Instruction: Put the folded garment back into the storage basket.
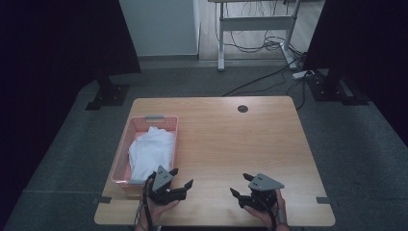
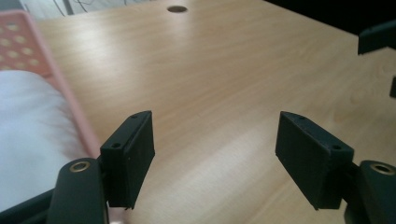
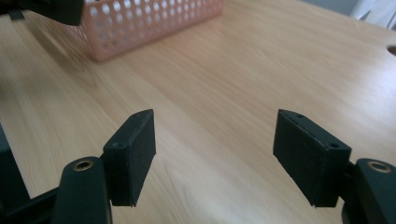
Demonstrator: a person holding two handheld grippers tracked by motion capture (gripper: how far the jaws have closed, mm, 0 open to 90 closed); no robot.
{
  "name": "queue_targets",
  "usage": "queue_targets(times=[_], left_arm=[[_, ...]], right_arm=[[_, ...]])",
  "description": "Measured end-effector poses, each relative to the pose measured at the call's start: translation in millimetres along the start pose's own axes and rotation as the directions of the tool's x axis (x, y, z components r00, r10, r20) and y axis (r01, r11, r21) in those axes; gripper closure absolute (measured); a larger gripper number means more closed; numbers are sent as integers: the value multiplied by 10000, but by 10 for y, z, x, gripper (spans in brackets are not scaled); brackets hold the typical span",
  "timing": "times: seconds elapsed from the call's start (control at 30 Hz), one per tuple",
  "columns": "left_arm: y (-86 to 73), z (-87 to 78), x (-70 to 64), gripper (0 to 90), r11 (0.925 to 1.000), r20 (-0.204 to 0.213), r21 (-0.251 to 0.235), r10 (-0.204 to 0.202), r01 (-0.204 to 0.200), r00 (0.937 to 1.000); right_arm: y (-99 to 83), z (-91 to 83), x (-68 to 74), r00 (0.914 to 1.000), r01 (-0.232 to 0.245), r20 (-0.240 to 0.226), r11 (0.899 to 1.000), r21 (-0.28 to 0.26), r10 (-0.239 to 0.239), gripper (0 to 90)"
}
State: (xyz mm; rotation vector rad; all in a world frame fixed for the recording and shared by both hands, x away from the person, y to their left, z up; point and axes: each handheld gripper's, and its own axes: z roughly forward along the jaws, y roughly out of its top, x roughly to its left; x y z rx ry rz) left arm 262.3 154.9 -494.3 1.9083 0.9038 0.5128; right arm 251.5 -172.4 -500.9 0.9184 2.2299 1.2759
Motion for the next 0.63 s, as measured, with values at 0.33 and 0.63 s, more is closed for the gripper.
queue_targets(times=[0.33, 0.63], left_arm=[[-157, 93, -186, 248, 9985, 294, 414, 344, -356, 9990], [-179, 98, -192, 234, 9986, 463, 444, 263, -284, 9986]], right_arm=[[-384, -165, -104, 9987, -424, 289, 9982, 425, 412, 278], [-412, -181, -121, 9976, -580, 413, 9976, 370, 564, 245]])
